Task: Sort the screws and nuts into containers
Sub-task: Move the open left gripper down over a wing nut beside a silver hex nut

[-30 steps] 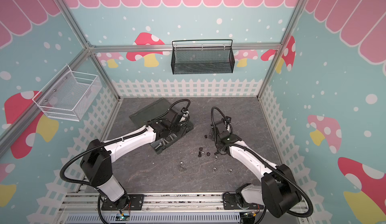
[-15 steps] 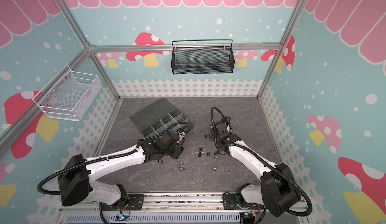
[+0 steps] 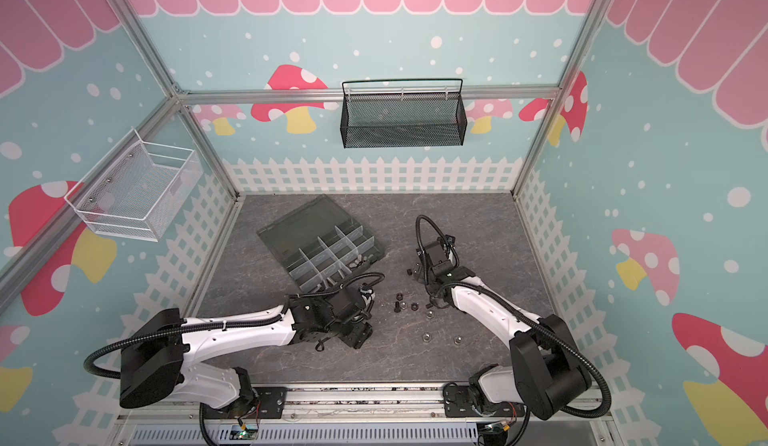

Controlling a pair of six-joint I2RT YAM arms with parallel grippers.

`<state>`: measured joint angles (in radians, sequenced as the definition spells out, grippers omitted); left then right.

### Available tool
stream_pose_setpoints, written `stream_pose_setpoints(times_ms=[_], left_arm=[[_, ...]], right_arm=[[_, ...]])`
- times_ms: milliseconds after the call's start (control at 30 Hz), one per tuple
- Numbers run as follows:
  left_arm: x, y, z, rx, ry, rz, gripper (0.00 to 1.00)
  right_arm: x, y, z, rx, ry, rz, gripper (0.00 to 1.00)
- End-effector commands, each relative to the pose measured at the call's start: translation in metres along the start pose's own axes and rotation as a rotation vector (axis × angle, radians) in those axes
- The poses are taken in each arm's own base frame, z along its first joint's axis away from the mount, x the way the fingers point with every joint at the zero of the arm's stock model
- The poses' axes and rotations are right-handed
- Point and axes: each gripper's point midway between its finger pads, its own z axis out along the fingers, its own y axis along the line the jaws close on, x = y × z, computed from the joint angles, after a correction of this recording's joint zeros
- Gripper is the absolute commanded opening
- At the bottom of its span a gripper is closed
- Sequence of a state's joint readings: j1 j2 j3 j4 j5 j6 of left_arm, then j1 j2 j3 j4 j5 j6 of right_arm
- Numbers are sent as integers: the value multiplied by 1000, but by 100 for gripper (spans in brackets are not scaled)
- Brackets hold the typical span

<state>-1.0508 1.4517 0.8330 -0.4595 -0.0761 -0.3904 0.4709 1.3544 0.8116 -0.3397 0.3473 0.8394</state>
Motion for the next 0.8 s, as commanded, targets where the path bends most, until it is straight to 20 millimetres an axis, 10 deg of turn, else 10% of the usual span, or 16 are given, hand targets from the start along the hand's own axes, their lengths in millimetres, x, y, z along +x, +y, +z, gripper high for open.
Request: stream_pose_setpoints(times_ms=[0,267,767], left_arm=[[21,4,8,-13,66,-64,79],[43,1,19,-5,149,-108,85],[39,-18,25,48,166,-52,64]], right_arm=[[-2,-2,2,12,-3,12,97],[0,-3,3,14,3,10,97],[6,-4,8,14,18,14,97]])
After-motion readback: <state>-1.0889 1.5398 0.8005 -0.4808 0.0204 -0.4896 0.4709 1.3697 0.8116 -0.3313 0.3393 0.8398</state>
